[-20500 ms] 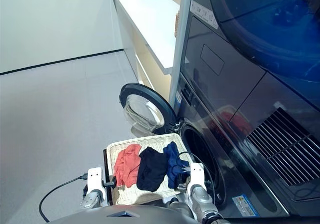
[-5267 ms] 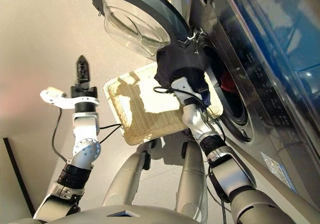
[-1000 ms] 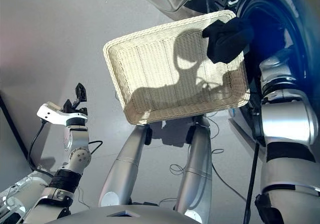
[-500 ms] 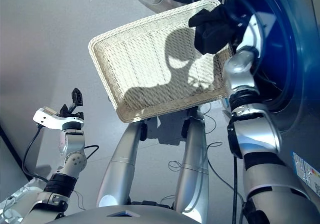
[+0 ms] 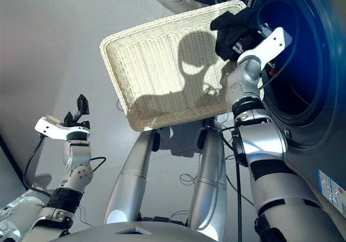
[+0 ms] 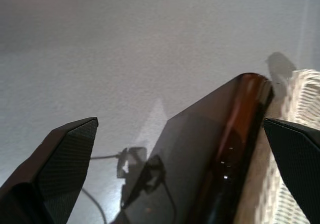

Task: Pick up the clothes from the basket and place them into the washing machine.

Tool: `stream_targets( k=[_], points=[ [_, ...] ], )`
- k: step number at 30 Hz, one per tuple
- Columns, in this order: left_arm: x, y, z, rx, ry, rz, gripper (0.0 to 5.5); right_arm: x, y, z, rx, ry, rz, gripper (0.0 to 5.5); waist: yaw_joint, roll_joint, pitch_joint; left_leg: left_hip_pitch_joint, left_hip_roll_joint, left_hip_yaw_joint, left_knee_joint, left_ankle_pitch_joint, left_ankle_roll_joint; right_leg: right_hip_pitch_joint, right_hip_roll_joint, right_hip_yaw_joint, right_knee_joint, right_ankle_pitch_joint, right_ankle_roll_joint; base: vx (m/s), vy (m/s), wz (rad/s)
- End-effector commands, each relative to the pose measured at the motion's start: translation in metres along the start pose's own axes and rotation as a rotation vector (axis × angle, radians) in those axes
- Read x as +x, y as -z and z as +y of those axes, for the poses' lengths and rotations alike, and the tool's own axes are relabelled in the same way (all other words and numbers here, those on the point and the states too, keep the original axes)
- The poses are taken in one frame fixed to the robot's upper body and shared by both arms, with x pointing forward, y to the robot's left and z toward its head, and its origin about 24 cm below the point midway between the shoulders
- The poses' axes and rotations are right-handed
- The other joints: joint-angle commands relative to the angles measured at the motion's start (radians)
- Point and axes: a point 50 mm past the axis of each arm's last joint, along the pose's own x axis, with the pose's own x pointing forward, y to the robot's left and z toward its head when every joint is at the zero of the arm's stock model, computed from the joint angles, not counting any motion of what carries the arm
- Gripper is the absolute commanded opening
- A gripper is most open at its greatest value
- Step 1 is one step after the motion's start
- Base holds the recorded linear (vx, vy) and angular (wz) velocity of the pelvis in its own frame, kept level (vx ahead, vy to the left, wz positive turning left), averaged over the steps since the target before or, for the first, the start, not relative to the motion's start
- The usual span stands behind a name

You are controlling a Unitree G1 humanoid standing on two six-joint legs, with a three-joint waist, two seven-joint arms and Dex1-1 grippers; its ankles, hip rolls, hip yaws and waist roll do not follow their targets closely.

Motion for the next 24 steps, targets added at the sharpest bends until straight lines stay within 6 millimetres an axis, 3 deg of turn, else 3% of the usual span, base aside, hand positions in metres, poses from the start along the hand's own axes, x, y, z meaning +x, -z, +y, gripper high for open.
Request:
stream_targets(
  k=[1,6,7,8,9,14,17,20,21,24],
  points=[
    [0.002,-0.025,0.005,0.028,0.025,-0.103,5.50,0.009,-0.043,0.014,0.026,-0.028,-0.126,5.50,0.031,0.067,-0.002,-0.043,-0.009,0.012,-0.028,0.072,0.011,-0.041,0.022,-0.028,0.037,0.083,0.055,0.000,0.000,0.000],
    [0.002,-0.023,0.000,0.032,0.050,-0.085,5.50,0.014,-0.059,0.016,0.022,-0.003,-0.133,5.50,0.046,0.083,0.006,-0.069,-0.018,0.011,-0.015,0.076,0.010,-0.073,0.017,-0.024,0.067,0.075,0.057,0.000,0.000,0.000],
    [0.002,-0.021,0.000,0.033,0.053,-0.077,5.50,0.014,-0.059,0.017,0.008,-0.008,-0.133,4.81,0.045,0.082,0.006,-0.073,-0.019,0.013,-0.011,0.075,0.011,-0.075,0.018,-0.024,0.070,0.074,0.057,0.000,0.000,0.000],
    [0.002,-0.021,-0.001,0.034,0.053,-0.076,5.50,0.013,-0.060,0.020,0.027,-0.009,-0.136,1.45,0.046,0.082,0.005,-0.076,-0.020,0.015,-0.006,0.074,0.011,-0.077,0.018,-0.023,0.069,0.076,0.056,0.000,0.000,0.000],
    [0.002,-0.021,-0.002,0.032,0.058,-0.075,5.50,0.013,-0.060,0.022,0.029,-0.015,-0.134,0.00,0.044,0.080,0.007,-0.078,-0.020,0.016,-0.003,0.077,0.008,-0.078,0.019,-0.022,0.069,0.079,0.057,0.000,0.000,0.000],
    [0.004,-0.023,-0.002,0.033,0.053,-0.088,5.50,0.012,-0.062,0.021,0.032,0.006,-0.157,0.00,0.030,0.075,0.002,-0.078,-0.024,0.024,0.017,0.075,0.006,-0.072,0.025,-0.013,0.073,0.084,0.055,0.000,0.000,0.000],
    [0.003,-0.026,0.002,0.046,0.030,-0.107,5.50,0.013,-0.073,0.016,-0.054,0.048,-0.231,0.00,0.016,0.066,-0.004,-0.067,-0.021,0.031,0.012,0.072,0.004,-0.054,0.028,-0.011,0.061,0.088,0.054,0.000,0.000,0.000],
    [0.004,-0.028,0.002,0.056,0.014,-0.131,5.50,0.012,-0.083,0.009,-0.233,0.125,-0.352,0.00,0.005,0.063,-0.009,-0.056,-0.018,0.036,0.015,0.069,0.003,-0.032,0.030,-0.015,0.046,0.094,0.055,0.000,0.000,0.000],
    [0.005,-0.031,0.002,0.065,0.004,-0.148,5.50,0.011,-0.090,0.000,-0.408,0.215,-0.445,0.00,0.001,0.061,-0.011,-0.048,-0.018,0.035,0.013,0.070,0.002,-0.022,0.030,-0.016,0.037,0.099,0.055,0.000,0.000,0.000],
    [0.006,-0.032,0.001,0.084,0.000,-0.169,5.50,0.012,-0.102,-0.018,-0.587,0.378,-0.536,0.00,-0.007,0.065,-0.016,-0.025,-0.011,0.037,-0.014,0.071,-0.002,0.009,0.023,-0.019,-0.005,0.107,0.060,0.000,0.000,0.000]
  ],
)
